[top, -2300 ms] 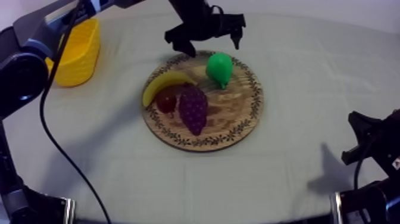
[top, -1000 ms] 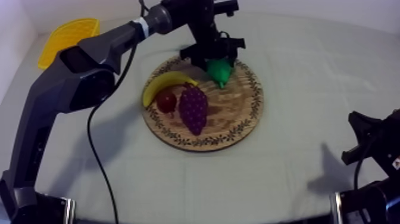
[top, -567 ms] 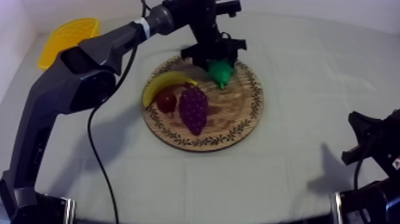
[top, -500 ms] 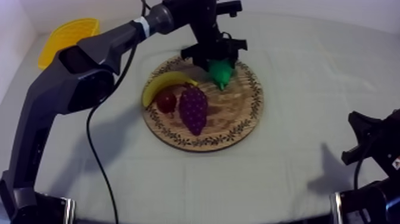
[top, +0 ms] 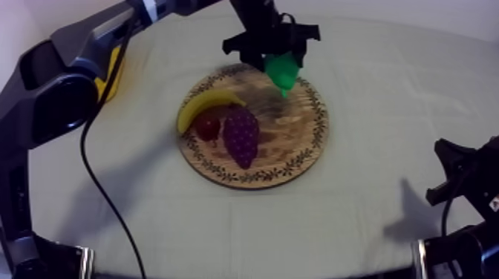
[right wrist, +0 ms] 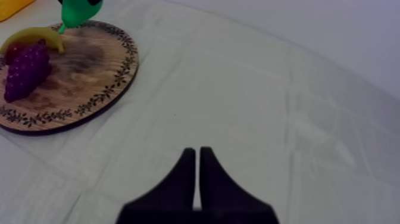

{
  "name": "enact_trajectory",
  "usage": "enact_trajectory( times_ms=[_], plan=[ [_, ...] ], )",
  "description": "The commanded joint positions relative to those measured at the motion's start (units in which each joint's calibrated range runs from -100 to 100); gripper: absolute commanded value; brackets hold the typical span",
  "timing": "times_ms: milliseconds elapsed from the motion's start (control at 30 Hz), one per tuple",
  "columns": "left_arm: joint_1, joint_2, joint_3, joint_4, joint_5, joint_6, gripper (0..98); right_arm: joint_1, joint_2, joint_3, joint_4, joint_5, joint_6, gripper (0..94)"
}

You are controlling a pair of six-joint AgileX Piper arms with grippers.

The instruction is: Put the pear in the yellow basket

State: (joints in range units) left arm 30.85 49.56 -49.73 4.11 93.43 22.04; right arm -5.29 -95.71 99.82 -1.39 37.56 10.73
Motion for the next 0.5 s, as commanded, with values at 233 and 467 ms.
enact_trajectory(
  times_ms=[233,467],
  plan=[
    [0.9,-9.6,7.7,-0.18,0.2,0.3,48.9,0.0,0.0,0.0,0.0,0.0,0.0,0.4],
    [-0.2,-15.1,12.1,-1.45,0.7,0.0,47.8,0.0,0.0,0.0,0.0,0.0,0.0,0.4]
  ],
)
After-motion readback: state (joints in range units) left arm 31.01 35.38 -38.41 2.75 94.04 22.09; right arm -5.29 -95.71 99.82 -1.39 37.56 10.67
